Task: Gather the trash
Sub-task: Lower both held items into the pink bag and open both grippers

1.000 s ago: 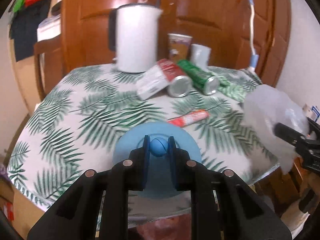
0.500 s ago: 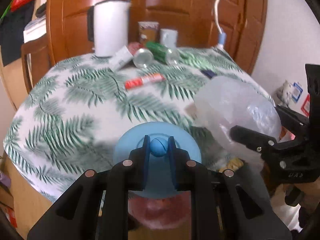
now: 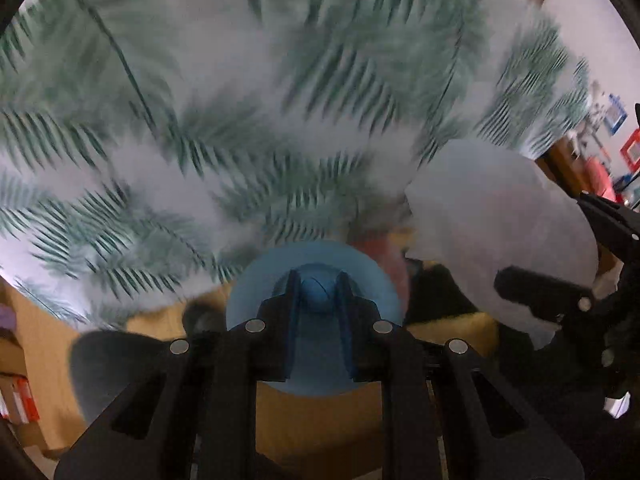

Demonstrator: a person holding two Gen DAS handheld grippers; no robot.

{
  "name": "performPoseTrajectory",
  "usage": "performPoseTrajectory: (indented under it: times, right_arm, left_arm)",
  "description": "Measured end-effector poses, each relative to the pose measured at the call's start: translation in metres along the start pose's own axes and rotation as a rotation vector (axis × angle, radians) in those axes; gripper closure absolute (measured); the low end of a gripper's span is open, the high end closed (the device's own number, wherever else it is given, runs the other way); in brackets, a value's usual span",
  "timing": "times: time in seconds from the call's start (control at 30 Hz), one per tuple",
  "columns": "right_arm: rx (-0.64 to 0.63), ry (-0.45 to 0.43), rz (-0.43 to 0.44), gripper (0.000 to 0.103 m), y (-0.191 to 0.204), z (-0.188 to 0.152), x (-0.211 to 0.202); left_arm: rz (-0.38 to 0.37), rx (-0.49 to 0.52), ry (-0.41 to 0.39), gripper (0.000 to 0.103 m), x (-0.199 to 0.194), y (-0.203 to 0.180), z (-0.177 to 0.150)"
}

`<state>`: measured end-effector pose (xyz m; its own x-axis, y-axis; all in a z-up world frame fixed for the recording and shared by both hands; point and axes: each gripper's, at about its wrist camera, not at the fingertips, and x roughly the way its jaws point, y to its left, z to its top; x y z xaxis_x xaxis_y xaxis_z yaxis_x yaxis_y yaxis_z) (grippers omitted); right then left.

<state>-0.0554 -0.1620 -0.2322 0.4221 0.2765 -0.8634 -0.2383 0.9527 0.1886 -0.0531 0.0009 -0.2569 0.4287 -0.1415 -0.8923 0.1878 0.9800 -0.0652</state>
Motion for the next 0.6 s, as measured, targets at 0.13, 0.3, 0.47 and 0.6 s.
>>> performPoseTrajectory:
  times: [0.13,0.3,0.47,0.6]
  right_arm:
    - [0.012,0.095,0.011,0.024,-0.012,-0.011,0.046]
    - [0.012,0.166,0.020,0.024,-0.020,-0.010,0.085]
    - [0.011,0.220,0.028,0.023,-0.025,-0.005,0.124]
    - [0.002,0.262,0.013,0.015,-0.031,-0.008,0.153]
  left_arm:
    - [-0.003,-0.009,0.085,0.085,0.042,0.007,-0.006]
    - [0.010,-0.012,0.142,0.085,0.071,0.015,-0.008]
    - [0.024,-0.021,0.181,0.083,0.096,0.023,-0.006]
    - [0.040,-0.028,0.215,0.072,0.119,0.029,-0.001]
